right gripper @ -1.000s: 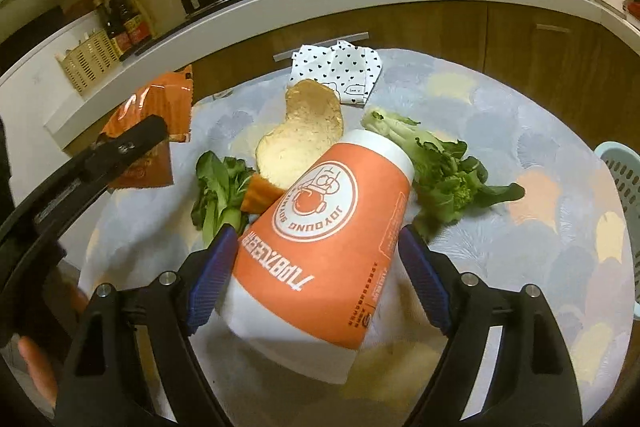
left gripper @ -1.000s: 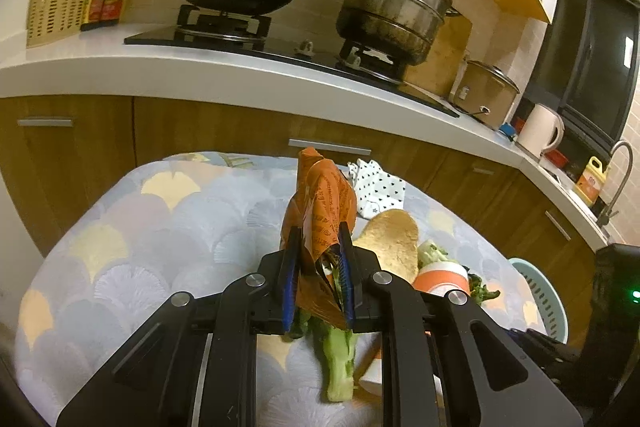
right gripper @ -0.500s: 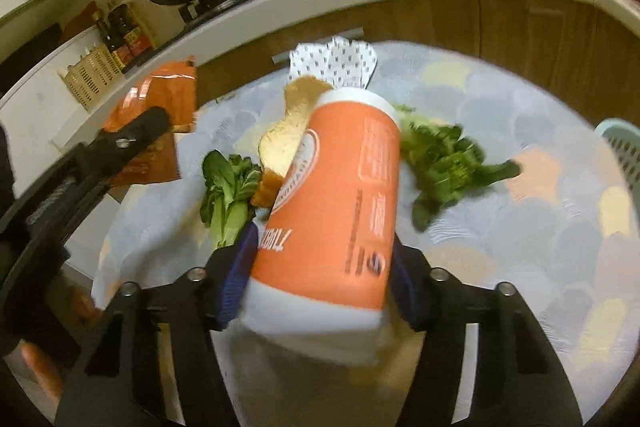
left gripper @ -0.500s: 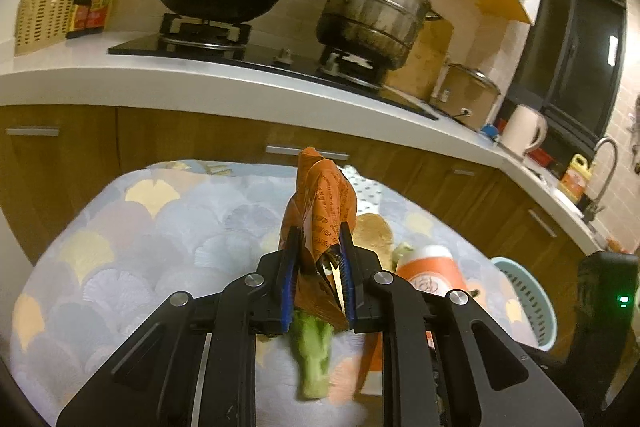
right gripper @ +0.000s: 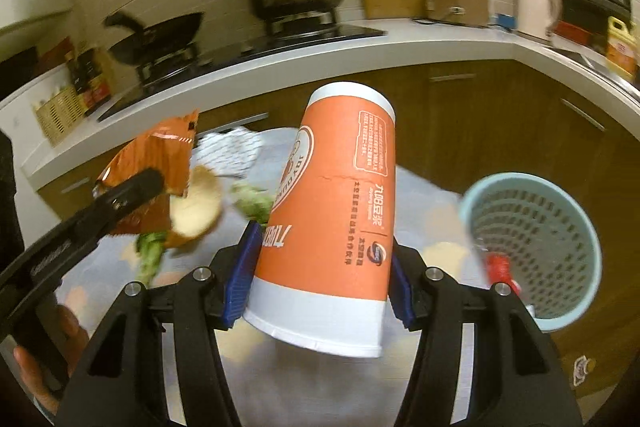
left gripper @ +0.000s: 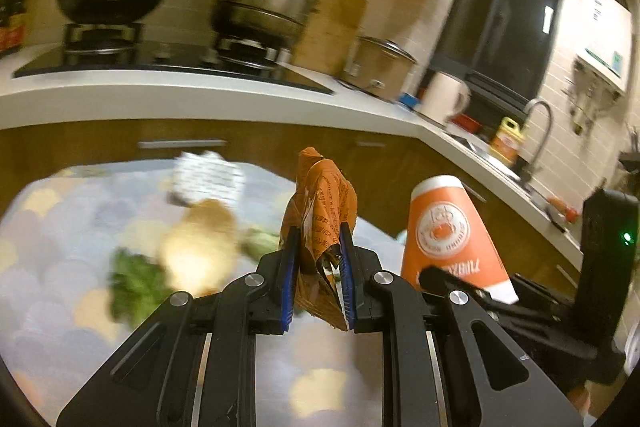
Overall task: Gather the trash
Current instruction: 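Carry packet and cup over the blue basket and open both grippers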
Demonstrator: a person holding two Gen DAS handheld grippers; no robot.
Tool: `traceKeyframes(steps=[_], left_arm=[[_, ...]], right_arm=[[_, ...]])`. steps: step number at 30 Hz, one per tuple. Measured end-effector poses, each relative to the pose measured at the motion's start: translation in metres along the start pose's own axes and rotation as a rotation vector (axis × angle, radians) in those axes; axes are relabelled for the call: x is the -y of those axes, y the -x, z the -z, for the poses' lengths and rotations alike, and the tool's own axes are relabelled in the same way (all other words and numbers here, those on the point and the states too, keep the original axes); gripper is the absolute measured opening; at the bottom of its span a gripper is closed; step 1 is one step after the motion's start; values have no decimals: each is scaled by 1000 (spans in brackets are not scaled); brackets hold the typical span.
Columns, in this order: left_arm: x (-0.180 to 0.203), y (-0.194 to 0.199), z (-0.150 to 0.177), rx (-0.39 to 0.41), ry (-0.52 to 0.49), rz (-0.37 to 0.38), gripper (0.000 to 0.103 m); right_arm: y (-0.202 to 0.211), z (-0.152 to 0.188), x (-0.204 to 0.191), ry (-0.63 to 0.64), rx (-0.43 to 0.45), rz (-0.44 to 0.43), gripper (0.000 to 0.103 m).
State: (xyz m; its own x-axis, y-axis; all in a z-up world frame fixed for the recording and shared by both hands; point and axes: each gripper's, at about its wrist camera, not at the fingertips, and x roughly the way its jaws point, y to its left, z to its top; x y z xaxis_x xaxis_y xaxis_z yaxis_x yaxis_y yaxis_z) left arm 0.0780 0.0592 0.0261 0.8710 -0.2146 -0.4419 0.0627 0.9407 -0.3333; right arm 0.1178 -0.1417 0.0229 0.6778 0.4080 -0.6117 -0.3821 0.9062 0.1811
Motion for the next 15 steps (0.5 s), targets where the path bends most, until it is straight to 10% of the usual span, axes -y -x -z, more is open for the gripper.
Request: traceKeyframes(steps=[15], left_arm=[[105, -85, 10, -151, -136, 112, 17]], right_arm=[[23, 1, 135, -166, -9, 158, 54]])
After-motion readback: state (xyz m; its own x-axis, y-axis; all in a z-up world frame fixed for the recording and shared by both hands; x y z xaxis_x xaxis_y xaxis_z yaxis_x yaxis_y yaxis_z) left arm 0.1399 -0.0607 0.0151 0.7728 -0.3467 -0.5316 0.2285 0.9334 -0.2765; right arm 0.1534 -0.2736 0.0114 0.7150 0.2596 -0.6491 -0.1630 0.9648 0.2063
